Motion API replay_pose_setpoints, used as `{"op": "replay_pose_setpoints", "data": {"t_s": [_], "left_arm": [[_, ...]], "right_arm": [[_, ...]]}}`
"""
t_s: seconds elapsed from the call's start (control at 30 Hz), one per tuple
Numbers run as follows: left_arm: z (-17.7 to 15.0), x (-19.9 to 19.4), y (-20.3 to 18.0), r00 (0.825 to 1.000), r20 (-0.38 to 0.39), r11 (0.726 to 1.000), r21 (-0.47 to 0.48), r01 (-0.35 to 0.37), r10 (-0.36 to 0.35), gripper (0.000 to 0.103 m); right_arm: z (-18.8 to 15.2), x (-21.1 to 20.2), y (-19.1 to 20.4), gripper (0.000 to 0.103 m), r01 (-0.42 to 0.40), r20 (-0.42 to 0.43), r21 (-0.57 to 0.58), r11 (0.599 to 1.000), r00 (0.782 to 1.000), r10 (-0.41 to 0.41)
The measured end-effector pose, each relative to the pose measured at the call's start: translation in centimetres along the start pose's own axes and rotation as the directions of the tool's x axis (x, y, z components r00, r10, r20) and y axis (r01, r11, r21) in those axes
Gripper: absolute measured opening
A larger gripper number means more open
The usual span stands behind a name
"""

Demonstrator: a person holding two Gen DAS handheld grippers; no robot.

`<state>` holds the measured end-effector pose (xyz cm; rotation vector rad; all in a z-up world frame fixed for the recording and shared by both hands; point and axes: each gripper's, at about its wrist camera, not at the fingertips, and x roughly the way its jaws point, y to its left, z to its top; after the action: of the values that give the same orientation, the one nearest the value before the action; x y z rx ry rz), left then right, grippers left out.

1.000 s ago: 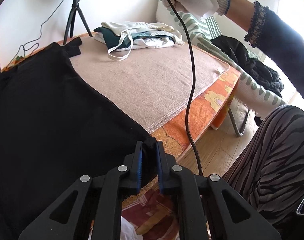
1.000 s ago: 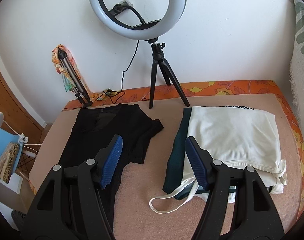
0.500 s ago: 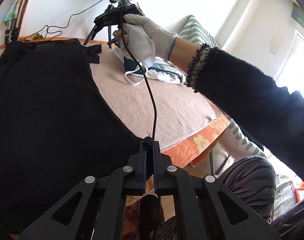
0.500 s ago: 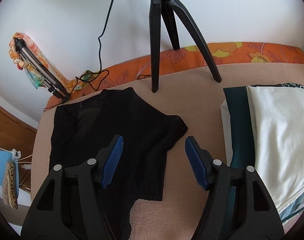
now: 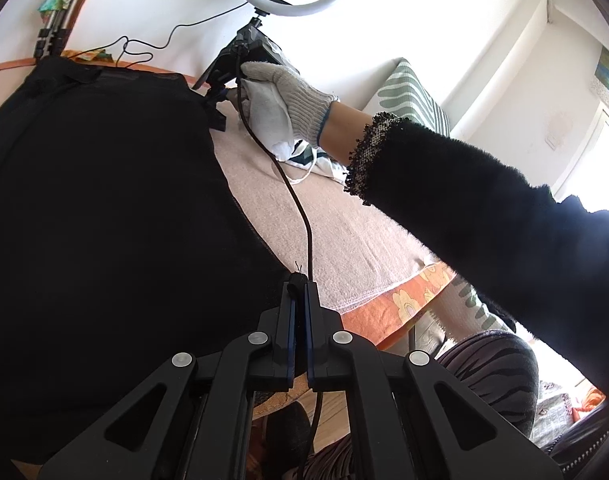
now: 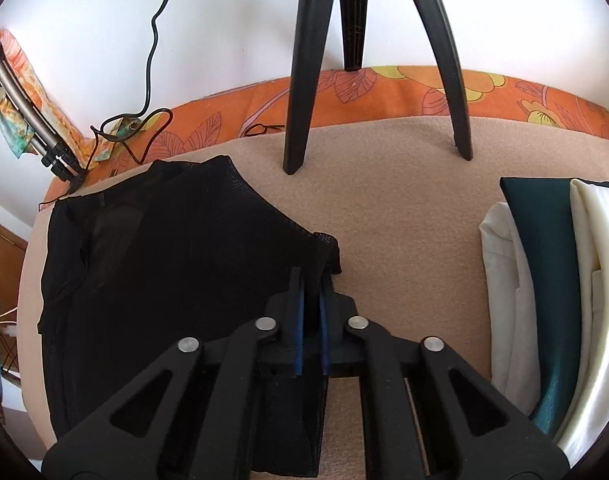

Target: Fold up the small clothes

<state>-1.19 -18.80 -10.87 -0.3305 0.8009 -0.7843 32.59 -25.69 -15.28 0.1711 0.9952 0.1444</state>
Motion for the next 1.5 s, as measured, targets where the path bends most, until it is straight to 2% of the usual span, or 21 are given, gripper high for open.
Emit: {"op": "replay_pose_setpoints", "data": {"t_s": [0.3,0.63,0.87,1.1,1.33,1.47,1.5], "left_arm": [[-0.5,-2.7,1.9,0.997,0.076,0.997,-0.083,-0.003,0.01,0.002],[-2.1,-5.6,3.6,0.99,0.133,0.988,-0.15,-0.021,0.042,0.002],[-3.2,-8.0,5.7,0.98,0.179,0.978,-0.202,-0.055,0.092,0.002],[-4.5,-9.7,7.4,0.97,0.199,0.964,-0.251,-0.085,0.137,0.002],[-5.0,-10.5,8.5,0.959,0.21,0.951,-0.283,-0.125,0.189,0.002],[-5.2,-11.0,8.8,0.95,0.207,0.941,-0.294,-0.168,0.235,0.002],[-5.2,-11.2,8.9,0.946,0.207,0.938,-0.296,-0.182,0.249,0.002]], "right_arm": [[1.6,-3.5,3.2,0.005,0.056,0.071,-0.057,0.997,0.996,-0.052],[2.2,-6.3,11.0,0.005,0.15,0.118,-0.196,0.969,0.985,-0.129],[1.4,-5.7,19.3,0.005,0.202,0.134,-0.335,0.92,0.977,-0.166],[1.2,-3.0,26.2,0.004,0.239,0.13,-0.418,0.877,0.971,-0.202],[1.3,0.1,29.1,0.005,0.276,0.123,-0.431,0.859,0.961,-0.247],[1.5,1.4,29.0,0.006,0.215,0.071,-0.409,0.887,0.976,-0.204],[1.5,1.5,29.0,0.018,0.203,0.061,-0.403,0.892,0.979,-0.196]]}}
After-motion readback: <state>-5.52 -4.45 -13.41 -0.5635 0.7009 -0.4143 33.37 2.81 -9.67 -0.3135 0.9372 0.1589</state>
